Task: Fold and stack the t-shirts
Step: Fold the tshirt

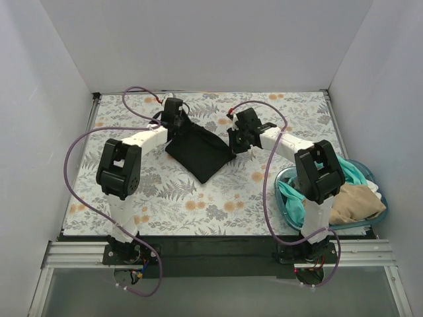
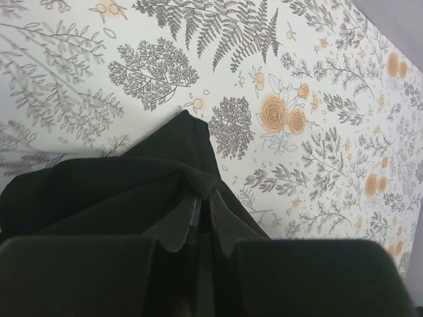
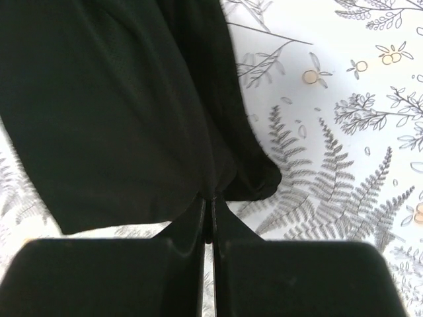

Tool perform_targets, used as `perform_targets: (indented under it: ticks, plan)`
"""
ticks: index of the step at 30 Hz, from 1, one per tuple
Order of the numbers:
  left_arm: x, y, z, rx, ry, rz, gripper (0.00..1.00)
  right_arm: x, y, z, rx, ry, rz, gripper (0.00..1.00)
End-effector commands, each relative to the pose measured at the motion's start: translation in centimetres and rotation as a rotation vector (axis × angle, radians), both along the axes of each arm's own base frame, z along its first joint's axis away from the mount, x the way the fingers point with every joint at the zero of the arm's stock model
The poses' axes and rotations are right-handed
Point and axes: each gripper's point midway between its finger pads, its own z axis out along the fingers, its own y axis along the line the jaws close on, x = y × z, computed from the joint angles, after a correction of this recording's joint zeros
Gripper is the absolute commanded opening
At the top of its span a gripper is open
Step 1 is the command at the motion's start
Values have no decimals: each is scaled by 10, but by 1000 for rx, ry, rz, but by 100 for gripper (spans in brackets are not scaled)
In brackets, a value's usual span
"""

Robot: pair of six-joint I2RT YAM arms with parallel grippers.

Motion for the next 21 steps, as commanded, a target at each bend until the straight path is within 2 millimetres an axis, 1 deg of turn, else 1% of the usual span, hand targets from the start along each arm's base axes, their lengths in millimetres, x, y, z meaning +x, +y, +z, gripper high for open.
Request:
perform_targets:
  ticks: [1,2,3,4,5,6,8,9,10,11,12,13,14,15,16,17,18,19,20,21]
  plan:
    - [27,-11,15,-10,-97,-39,0,29,0,0,-1,-46,-28,1]
    - [34,-13,4,0,-85,-39,0,31,-1,-11,-8,-25,-33,1]
    - [36,-13,-2,10,-72,-39,1,36,1,-10,0,-29,-30,3]
    - [38,-12,-6,18,-68,-34,4,39,0,-18,-5,-15,-32,4]
    - [42,-13,-12,21,-61,-29,13,41,0,-20,-5,-12,-34,12]
    - [43,-11,-13,27,-60,-22,22,44,2,-19,3,-14,-31,19]
    - [45,-7,-11,43,-69,1,45,49,3,-10,12,-36,-29,32]
    - [47,-5,-1,43,-88,11,66,52,4,-4,13,-53,-27,36]
    - [48,-4,4,49,-101,16,71,55,6,10,27,-83,-24,41]
    - [49,-1,10,58,-114,27,75,57,6,17,32,-97,-23,51]
    - [50,0,24,54,-137,29,77,56,8,25,43,-103,-12,53]
    - [49,0,30,56,-149,26,79,57,9,42,58,-135,-2,82]
    - [44,3,50,54,-178,30,83,52,9,61,79,-161,7,98]
    - [41,3,57,50,-188,29,83,51,9,61,79,-162,9,98]
    - [38,5,62,55,-198,33,85,48,8,77,96,-186,8,98]
    - [35,11,65,71,-199,55,86,43,6,78,91,-187,5,98]
    - [30,16,84,72,-230,69,87,39,5,85,90,-203,3,98]
    - [22,23,77,94,-216,87,87,35,1,104,97,-243,-13,98]
    - [18,32,80,113,-219,118,88,34,-9,104,57,-266,-56,98]
    - [12,44,92,133,-238,166,88,29,-15,125,56,-318,-79,98]
